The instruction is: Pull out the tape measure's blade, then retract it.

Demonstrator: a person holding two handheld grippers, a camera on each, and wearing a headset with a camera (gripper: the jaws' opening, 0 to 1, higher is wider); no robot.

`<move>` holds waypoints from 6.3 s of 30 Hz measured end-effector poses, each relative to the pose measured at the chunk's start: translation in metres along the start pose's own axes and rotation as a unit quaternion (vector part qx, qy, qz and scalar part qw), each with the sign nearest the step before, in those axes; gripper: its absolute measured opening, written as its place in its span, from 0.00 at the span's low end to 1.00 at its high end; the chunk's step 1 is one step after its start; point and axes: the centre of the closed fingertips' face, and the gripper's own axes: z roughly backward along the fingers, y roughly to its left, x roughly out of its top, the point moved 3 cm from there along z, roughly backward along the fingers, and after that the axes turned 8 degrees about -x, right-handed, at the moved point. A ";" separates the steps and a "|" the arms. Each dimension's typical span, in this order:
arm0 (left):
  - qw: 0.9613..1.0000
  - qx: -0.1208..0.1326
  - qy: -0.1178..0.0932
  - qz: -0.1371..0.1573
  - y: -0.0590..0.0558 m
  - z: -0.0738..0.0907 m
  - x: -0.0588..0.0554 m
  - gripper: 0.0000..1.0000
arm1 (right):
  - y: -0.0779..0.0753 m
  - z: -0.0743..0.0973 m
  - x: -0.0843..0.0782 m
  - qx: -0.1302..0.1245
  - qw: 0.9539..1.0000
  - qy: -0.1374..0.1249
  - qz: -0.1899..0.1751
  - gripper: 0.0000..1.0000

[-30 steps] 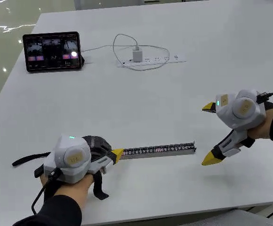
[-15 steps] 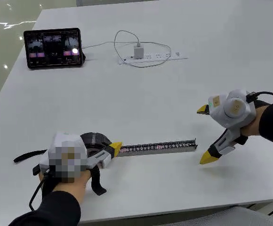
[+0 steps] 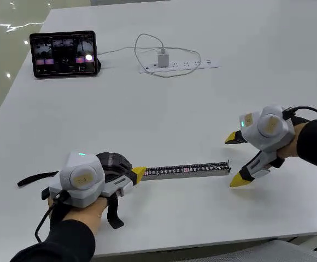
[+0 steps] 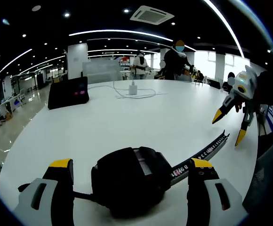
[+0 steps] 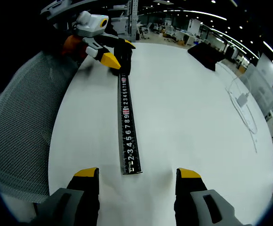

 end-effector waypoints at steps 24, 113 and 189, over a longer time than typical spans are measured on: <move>1.000 0.016 -0.013 0.023 0.004 0.001 0.001 0.98 | 0.005 -0.005 0.003 0.046 0.999 0.018 0.018 0.21; 0.998 0.004 0.021 0.060 0.000 0.002 -0.010 0.62 | 0.001 -0.018 0.008 0.047 0.994 0.099 0.024 0.11; 0.998 0.001 0.016 0.061 0.000 0.002 -0.010 0.61 | 0.003 -0.034 0.036 0.046 0.993 0.104 0.030 0.11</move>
